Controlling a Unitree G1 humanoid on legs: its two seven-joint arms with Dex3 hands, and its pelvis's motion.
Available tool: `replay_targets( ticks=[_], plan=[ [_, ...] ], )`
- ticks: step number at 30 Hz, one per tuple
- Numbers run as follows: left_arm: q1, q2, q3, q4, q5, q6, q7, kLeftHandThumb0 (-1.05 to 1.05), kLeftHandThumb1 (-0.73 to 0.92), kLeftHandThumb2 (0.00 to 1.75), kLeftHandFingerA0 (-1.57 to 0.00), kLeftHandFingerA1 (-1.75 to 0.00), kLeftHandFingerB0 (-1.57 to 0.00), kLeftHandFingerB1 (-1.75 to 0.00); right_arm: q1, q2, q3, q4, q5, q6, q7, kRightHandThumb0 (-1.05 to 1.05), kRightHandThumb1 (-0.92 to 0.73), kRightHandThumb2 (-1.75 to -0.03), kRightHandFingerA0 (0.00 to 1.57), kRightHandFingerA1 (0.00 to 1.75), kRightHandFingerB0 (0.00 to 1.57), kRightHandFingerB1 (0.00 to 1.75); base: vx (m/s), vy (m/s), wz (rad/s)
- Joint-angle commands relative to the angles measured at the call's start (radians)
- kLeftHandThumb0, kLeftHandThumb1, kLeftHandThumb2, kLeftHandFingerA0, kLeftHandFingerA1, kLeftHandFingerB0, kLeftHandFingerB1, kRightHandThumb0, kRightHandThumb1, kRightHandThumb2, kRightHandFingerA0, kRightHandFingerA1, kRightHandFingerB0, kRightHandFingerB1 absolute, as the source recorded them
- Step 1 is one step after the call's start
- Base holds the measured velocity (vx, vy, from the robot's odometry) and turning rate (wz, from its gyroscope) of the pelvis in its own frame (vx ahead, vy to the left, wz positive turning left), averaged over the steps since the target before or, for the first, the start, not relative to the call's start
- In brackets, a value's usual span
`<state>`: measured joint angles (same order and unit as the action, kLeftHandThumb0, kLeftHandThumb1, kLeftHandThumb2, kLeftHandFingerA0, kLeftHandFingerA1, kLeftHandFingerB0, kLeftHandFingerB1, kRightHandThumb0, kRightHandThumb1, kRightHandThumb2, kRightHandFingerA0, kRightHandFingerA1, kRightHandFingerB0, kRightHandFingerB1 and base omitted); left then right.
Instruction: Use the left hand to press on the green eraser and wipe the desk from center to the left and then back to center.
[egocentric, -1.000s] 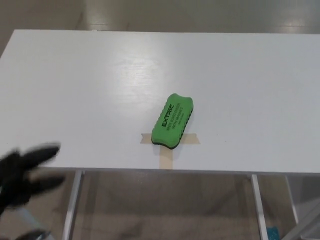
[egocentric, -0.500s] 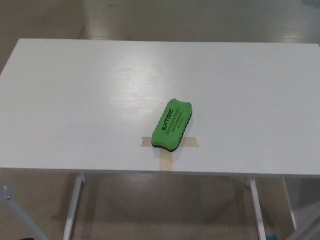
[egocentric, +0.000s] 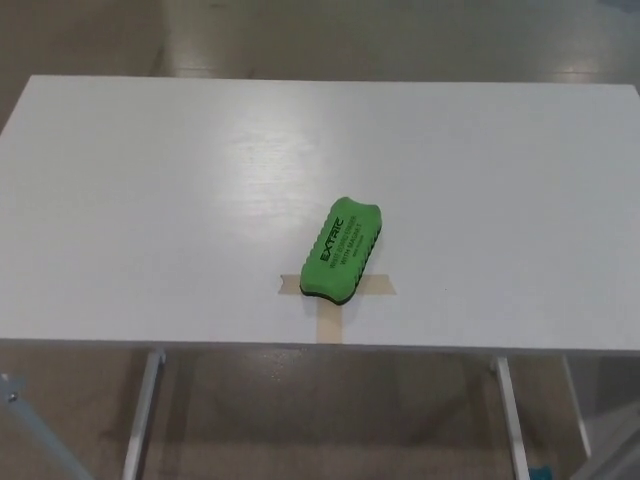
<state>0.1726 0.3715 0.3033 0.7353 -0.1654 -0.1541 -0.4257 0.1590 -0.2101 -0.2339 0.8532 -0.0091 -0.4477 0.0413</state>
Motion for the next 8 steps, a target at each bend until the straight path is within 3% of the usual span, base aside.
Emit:
replay_targets(
  ticks=[1,3,4,8],
  plan=[
    [-0.064,-0.017,0.002,0.12,0.027,-0.047,0.11,-0.4,0.56,0.57,-0.9,-0.48,-0.33,-0.32,0.002,0.003,0.037,-0.023,-0.026,-0.082,-0.022,-0.44,-0.62,-0.91,0.64,0.61,0.38,0.49,0.0,0.0,0.0],
    [-0.065,-0.023,-0.001,0.123,0.017,-0.071,0.079,-0.4,0.56,0.57,-0.88,-0.48,-0.31,-0.31,0.014,0.032,0.042,-0.04,0.004,-0.125,0.011,-0.45,-0.62,-0.9,0.65,0.61,0.38,0.49,0.0,0.0,0.0],
    [-0.063,-0.027,-0.006,0.132,0.015,-0.092,0.063,-0.43,0.57,0.59,-0.86,-0.49,-0.3,-0.31,0.016,0.044,0.044,-0.013,0.006,-0.162,0.011,-0.39,-0.74,-0.63,0.73,0.49,0.45,0.34,0.0,0.0,0.0],
    [-0.062,-0.024,-0.018,0.157,0.027,-0.119,0.062,-0.44,0.57,0.58,-0.84,-0.47,-0.3,-0.31,-0.01,0.045,0.04,0.051,0.006,-0.125,0.006,-0.4,-0.73,-0.63,0.75,0.52,0.45,0.34,0.0,0.0,0.0]
  ],
)
